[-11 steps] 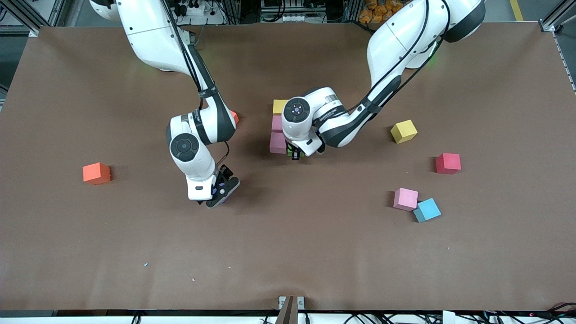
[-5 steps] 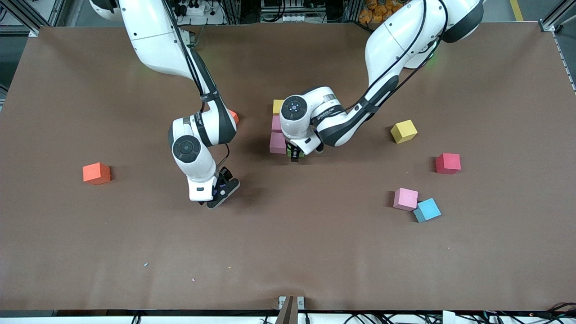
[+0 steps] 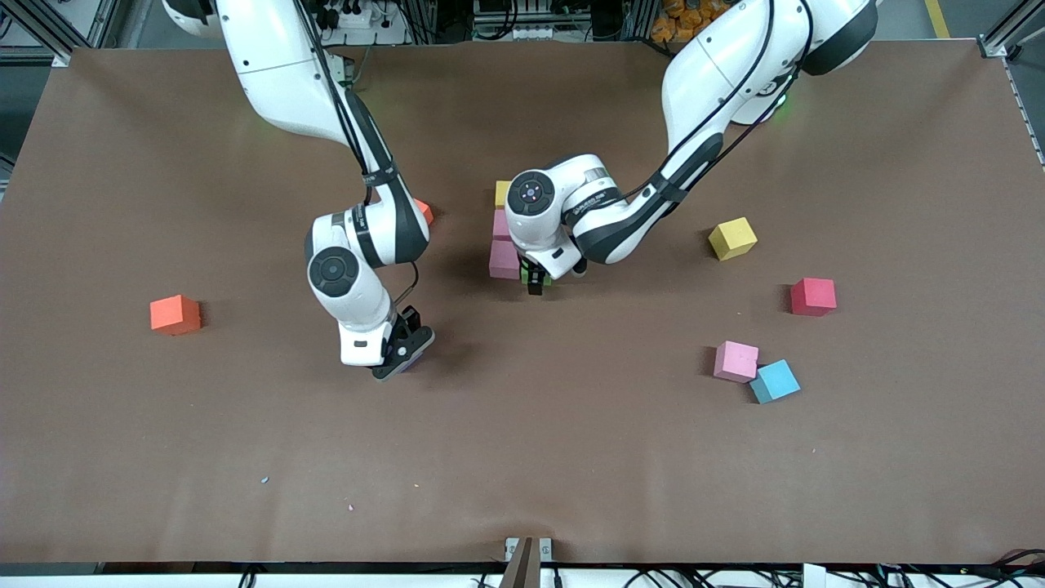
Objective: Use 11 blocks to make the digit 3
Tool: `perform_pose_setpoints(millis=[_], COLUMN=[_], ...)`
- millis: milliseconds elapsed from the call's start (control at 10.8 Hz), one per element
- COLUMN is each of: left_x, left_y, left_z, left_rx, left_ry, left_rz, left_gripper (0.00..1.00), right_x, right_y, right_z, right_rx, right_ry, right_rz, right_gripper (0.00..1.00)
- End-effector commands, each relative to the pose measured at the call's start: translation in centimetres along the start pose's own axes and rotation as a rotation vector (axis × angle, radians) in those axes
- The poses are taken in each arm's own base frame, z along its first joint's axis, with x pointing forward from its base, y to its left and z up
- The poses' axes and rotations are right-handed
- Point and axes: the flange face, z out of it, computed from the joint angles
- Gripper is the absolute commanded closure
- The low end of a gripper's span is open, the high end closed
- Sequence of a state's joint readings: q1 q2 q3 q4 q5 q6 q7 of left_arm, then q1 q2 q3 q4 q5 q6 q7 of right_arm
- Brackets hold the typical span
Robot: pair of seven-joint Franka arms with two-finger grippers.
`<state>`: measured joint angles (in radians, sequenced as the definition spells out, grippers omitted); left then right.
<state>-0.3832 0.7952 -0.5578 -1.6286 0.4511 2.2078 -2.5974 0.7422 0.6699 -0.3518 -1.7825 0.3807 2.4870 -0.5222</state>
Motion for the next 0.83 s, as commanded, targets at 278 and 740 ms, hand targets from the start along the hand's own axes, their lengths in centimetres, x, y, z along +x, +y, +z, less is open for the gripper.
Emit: perform_pose_setpoints(millis=[278, 740], left_x=[-0.1, 8.1], left_y=[-1.1, 6.0], left_z=[-5.3, -8.8], left_rx=[-0.028, -0.065], left_ry=[0.038, 0.029], left_rz=[0.055, 0.053], left_gripper=[0.00, 0.00], right_x=[1.5, 2.7], right_y=[-4.4, -10.7], right_z=[-1.4, -2.4], right_rx=[0.061, 0.085], right_ry=[0.028, -0.024], right_rz=[0.342, 0.679], right_gripper=[1.00, 1.00])
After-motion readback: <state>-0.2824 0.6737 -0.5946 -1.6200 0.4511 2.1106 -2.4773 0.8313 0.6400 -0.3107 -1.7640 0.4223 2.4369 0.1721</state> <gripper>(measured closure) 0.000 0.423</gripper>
